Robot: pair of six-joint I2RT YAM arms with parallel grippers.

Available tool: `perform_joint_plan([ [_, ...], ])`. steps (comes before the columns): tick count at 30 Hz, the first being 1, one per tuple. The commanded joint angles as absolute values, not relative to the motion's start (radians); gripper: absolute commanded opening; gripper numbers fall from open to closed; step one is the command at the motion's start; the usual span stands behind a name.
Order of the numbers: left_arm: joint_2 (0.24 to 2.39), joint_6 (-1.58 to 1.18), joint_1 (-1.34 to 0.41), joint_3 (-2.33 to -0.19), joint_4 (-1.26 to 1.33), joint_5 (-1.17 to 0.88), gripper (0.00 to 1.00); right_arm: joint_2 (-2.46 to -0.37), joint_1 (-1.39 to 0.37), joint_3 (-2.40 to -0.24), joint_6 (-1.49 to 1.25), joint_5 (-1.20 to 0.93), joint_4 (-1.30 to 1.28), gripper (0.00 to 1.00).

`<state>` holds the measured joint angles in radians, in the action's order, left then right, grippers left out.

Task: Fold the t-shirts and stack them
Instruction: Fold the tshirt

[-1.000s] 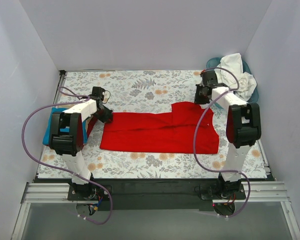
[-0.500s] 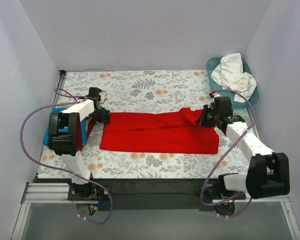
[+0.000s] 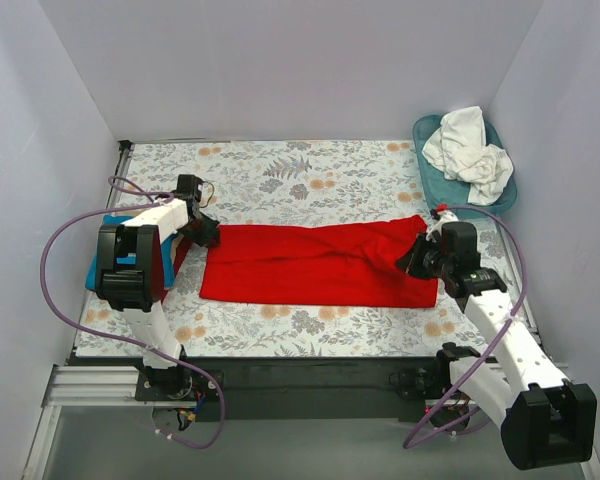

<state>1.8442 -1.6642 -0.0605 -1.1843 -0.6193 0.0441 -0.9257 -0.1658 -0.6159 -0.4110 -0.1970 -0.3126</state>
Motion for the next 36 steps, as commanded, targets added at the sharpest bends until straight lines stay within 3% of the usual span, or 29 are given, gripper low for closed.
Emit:
perform_joint_plan([
  [1, 1.836, -1.651, -0.049, -1.178, -0.617, 0.057, 0.09, -0.871, -0.169, -0.566, -0.420, -0.195, -0.357, 0.01],
  [12, 1.836, -1.643, -0.040, -1.172, -0.617, 0.055, 0.09, -0.724, -0.169, -0.544, -0.433, -0.155, -0.471, 0.01],
  [24, 1.833, -1.635, -0.031, -1.190, -0.623, 0.054, 0.09, -0.680, -0.169, -0.649, -0.423, -0.109, -0.544, 0.01],
  [34, 1.842, -1.629, -0.023, -1.198, -0.623, 0.051, 0.09, -0.663, -0.169, -0.586, -0.423, -0.112, -0.560, 0.01],
  [36, 1.845, -1.628, -0.021, -1.201, -0.623, 0.049, 0.10, -0.660, -0.169, -0.552, -0.429, -0.149, -0.549, 0.08],
])
